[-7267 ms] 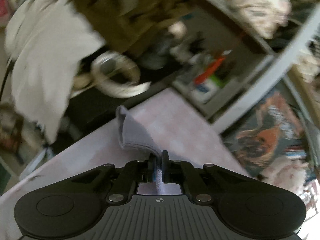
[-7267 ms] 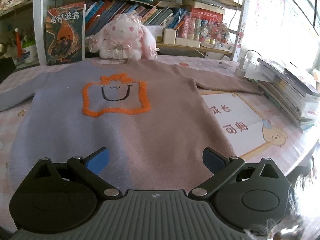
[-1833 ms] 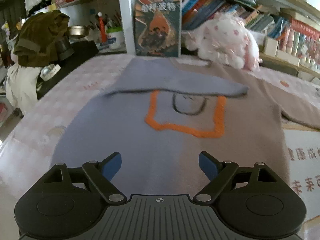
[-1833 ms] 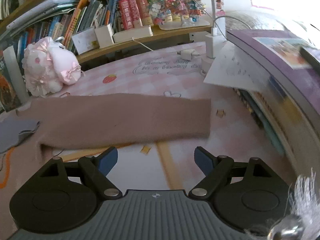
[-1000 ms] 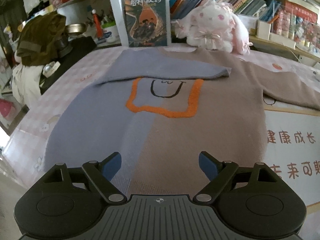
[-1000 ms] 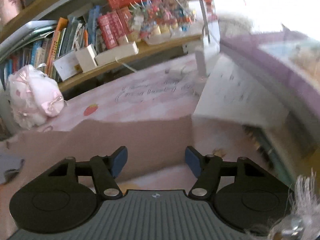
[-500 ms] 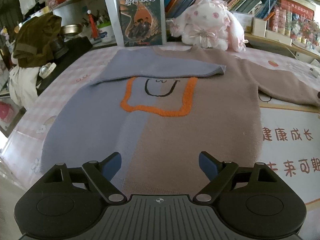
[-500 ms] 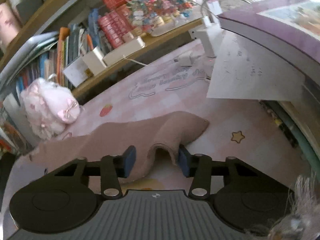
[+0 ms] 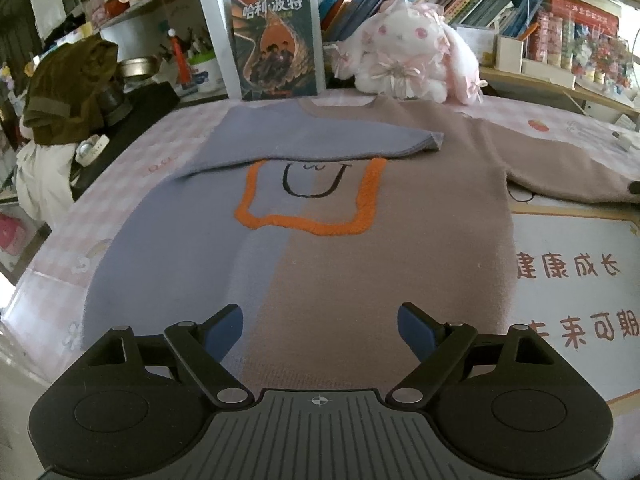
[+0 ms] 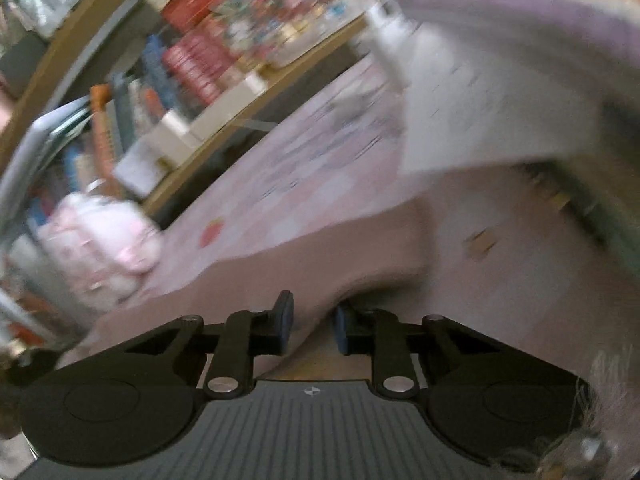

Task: Fold clothes
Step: 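Lift the beige sleeve with the right gripper and fold it across the sweater front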

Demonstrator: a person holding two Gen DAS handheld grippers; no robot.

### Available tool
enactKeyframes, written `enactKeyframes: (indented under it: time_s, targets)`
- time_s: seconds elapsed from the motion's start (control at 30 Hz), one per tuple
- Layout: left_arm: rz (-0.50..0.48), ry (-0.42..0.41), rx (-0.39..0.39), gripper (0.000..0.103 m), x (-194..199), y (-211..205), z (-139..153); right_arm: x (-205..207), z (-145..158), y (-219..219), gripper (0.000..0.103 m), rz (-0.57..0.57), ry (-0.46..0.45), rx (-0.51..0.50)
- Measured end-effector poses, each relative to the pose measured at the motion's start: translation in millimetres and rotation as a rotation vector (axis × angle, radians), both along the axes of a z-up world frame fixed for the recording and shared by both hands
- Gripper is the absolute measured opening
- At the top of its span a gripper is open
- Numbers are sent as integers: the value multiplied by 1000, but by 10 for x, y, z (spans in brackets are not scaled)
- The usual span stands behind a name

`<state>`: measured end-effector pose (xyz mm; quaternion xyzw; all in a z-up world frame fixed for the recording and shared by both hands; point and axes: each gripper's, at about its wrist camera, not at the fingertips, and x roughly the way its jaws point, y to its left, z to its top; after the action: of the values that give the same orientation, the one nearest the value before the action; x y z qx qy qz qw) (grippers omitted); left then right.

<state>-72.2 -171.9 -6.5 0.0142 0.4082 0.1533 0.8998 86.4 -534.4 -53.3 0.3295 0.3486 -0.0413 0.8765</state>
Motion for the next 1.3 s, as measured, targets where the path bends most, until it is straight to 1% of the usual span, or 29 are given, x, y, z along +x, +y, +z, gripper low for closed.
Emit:
enactKeyframes:
  time_s: [0.17,0.2,0.23,0.27,0.33,0.5,0.67,0.8,0.9,1.07,1.2,1.3]
  targets:
    - [36,4,-29,87,14,64,-26,-41,-29,-148,19,-26,8,7]
    - [39,5,-33,87,19,72,-32,-41,-37,-166,16,-21,14,6]
    - [42,6,-37,87,24,79,-38,-31,-41,-164,7,-12,28,2]
    - [44,7,-41,87,29,86,-44,-4,-45,-165,5,-1,39,5]
    - [40,5,-40,87,25,83,-51,-12,-26,-162,5,13,40,11]
    - [26,-6,-34,87,-1,113,-55,-20,215,-66,5,74,-38,11]
    - [17,-36,-36,87,-18,213,-35,52,574,205,5,165,-136,53]
    - [-6,-69,-33,87,-49,319,5,160,853,581,5,252,-197,85]
    - [-40,-111,-27,87,-111,432,37,244,1045,935,5,318,-240,98]
    - [-164,-160,0,87,-161,683,76,361,1396,1576,5,406,-299,64]
    - [-247,-193,12,87,-220,983,143,431,1552,2198,5,444,-307,38]
    - [-286,-197,12,87,-234,1260,153,488,1630,2686,5,475,-310,25]
